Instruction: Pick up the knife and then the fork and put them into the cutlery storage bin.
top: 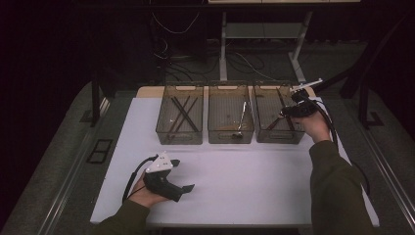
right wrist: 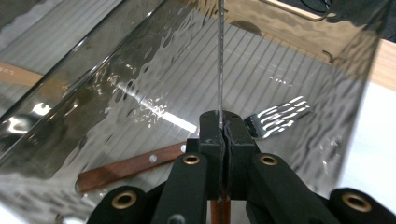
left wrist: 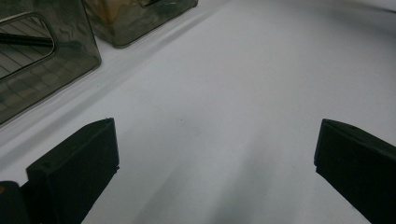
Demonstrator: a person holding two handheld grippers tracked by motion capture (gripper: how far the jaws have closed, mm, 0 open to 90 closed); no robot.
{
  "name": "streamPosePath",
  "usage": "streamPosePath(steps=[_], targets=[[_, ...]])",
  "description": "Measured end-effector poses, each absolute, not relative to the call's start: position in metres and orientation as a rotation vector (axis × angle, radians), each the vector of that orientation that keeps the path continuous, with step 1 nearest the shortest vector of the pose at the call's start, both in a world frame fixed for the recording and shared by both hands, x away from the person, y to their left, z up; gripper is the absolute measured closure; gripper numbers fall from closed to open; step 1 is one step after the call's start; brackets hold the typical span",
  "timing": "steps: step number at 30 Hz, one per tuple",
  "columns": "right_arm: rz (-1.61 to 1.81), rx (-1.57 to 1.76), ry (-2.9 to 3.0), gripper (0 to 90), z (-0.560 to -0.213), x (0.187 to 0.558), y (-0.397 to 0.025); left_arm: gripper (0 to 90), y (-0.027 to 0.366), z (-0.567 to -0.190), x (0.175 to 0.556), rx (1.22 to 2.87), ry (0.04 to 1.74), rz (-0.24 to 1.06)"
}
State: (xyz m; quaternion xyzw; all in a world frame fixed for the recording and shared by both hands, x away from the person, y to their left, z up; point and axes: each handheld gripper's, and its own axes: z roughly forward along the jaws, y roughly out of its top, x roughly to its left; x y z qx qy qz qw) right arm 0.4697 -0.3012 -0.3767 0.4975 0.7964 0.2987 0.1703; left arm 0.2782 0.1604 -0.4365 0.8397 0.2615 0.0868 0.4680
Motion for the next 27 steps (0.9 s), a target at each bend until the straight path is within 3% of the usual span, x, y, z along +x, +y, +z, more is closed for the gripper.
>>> streamPosePath(steps=[1, 2, 6, 16, 27], targets=[[0.854, 1.418, 2.265, 85.4, -0.379, 0.471, -0.3, 0.0, 0.16, -0.437, 0.278, 2.065, 0.639, 0.214], [0.864, 1.426, 2.261, 76.8, -0.381, 0.472, -0.299, 0.0, 0.16, -0.437, 0.278, 2.07, 0.638, 0.216], [0.945, 1.484, 2.233, 57.2, -0.383, 0.473, -0.3, 0.0, 0.16, -0.437, 0.279, 2.071, 0.642, 0.215], [1.002, 1.462, 2.147, 21.8, -0.377, 0.459, -0.301, 0.0, 0.162, -0.438, 0.28, 2.068, 0.663, 0.218], [1.206, 1.35, 2.141, 17.6, -0.366, 0.419, -0.304, 0.0, 0.162, -0.438, 0.28, 2.063, 0.673, 0.22]])
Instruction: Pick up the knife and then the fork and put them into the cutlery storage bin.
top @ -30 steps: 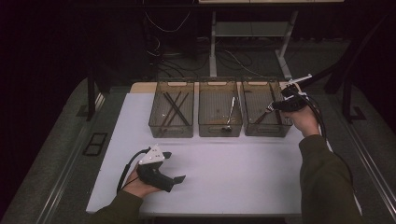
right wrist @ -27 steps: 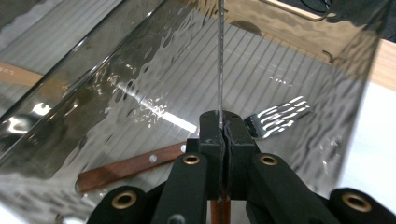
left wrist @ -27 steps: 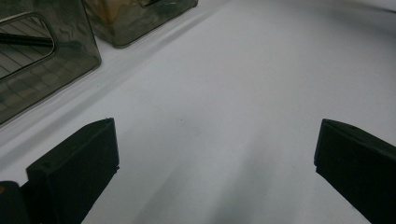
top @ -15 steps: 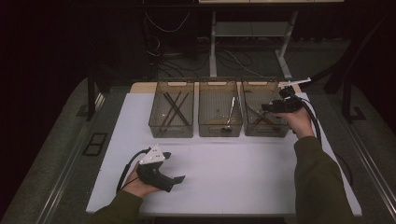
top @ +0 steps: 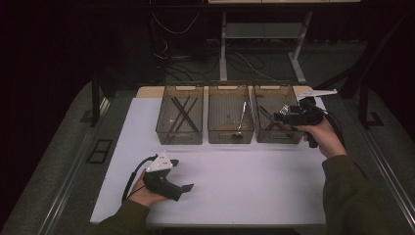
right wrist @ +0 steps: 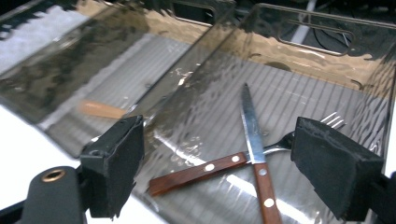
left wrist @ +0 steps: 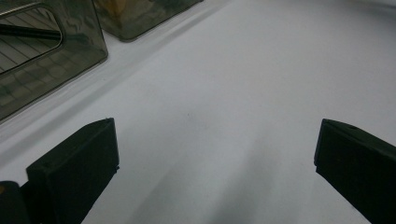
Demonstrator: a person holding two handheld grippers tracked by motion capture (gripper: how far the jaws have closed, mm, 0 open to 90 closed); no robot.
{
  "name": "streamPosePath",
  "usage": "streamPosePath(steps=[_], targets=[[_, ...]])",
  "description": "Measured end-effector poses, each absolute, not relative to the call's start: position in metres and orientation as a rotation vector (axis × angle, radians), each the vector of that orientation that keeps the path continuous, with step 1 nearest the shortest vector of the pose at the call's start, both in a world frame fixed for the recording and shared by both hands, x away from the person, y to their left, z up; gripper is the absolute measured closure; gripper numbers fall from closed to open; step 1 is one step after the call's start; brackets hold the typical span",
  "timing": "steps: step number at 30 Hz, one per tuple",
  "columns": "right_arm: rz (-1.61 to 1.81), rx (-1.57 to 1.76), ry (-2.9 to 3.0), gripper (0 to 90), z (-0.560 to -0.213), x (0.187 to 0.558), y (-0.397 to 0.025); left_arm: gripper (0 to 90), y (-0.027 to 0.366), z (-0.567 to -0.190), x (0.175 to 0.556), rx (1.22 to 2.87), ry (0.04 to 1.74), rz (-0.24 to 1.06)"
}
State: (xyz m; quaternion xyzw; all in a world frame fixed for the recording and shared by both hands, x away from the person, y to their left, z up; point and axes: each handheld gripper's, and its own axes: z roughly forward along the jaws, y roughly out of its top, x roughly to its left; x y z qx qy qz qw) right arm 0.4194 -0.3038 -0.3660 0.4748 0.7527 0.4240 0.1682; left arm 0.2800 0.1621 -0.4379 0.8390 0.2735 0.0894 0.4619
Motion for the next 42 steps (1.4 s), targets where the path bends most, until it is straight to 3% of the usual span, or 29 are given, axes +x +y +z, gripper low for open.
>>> streamPosePath(steps=[2, 10, 27, 42], targets=[[1.229, 1.324, 2.146, 14.1, -0.365, 0.41, -0.304, 0.0, 0.162, -0.438, 0.28, 2.062, 0.671, 0.217], [1.291, 1.231, 2.177, 14.0, -0.37, 0.37, -0.296, 0.0, 0.163, -0.438, 0.279, 2.056, 0.671, 0.218], [1.332, 1.116, 2.265, 14.0, -0.415, 0.293, -0.286, 0.0, 0.163, -0.438, 0.279, 2.057, 0.67, 0.218], [1.297, 1.065, 2.353, 14.0, -0.448, 0.26, -0.289, 0.0, 0.162, -0.437, 0.279, 2.061, 0.661, 0.213]])
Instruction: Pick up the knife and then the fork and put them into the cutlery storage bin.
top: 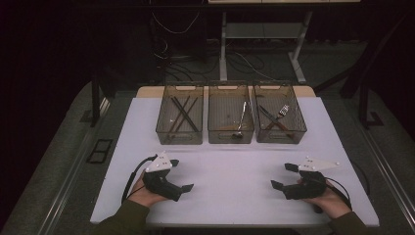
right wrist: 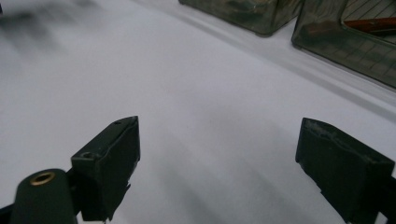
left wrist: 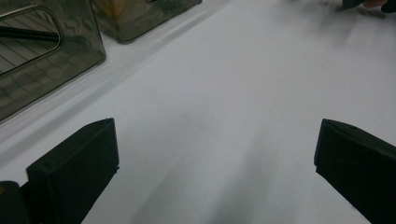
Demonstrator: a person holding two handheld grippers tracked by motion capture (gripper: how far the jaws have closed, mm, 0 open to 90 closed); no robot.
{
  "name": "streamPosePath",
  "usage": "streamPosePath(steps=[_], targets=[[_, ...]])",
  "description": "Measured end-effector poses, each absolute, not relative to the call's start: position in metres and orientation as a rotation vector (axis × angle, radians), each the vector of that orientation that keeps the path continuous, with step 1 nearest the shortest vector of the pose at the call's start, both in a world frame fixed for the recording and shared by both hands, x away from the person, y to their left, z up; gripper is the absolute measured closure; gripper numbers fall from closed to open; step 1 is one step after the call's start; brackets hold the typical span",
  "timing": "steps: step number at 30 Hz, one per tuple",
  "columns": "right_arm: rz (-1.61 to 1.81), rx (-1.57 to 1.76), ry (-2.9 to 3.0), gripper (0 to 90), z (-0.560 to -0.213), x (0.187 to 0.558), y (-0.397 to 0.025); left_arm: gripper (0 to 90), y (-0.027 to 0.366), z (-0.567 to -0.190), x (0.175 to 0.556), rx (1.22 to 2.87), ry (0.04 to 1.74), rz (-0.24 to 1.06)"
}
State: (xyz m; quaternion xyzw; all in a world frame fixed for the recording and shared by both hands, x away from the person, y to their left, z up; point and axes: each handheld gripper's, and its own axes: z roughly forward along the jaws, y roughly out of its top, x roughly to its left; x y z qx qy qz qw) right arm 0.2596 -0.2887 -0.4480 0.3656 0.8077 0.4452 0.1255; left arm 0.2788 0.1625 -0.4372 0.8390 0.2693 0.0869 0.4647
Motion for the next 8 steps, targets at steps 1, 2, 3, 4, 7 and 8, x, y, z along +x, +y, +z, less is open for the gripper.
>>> streamPosePath(steps=[1, 2, 3, 4, 7, 8], targets=[[1.292, 1.056, 2.354, 14.0, -0.4486, 0.2595, -0.2884, 0.0, 0.1628, -0.437, 0.2788, 2.069, 0.656, 0.215], [1.288, 1.051, 2.36, 14.0, -0.4489, 0.2593, -0.288, 0.0, 0.1626, -0.437, 0.2787, 2.07, 0.655, 0.214], [1.282, 1.053, 2.363, 14.0, -0.4492, 0.2588, -0.2875, 0.0, 0.1626, -0.437, 0.2788, 2.071, 0.653, 0.214], [1.281, 1.052, 2.362, 14.0, -0.4494, 0.2586, -0.2872, 0.0, 0.1625, -0.4371, 0.2786, 2.07, 0.653, 0.213], [1.279, 1.048, 2.361, 14.0, -0.4491, 0.2585, -0.2874, 0.0, 0.1626, -0.437, 0.2785, 2.073, 0.65, 0.214], [1.283, 1.046, 2.361, 14.0, -0.4489, 0.2587, -0.2877, 0.0, 0.1626, -0.437, 0.2785, 2.073, 0.65, 0.214]])
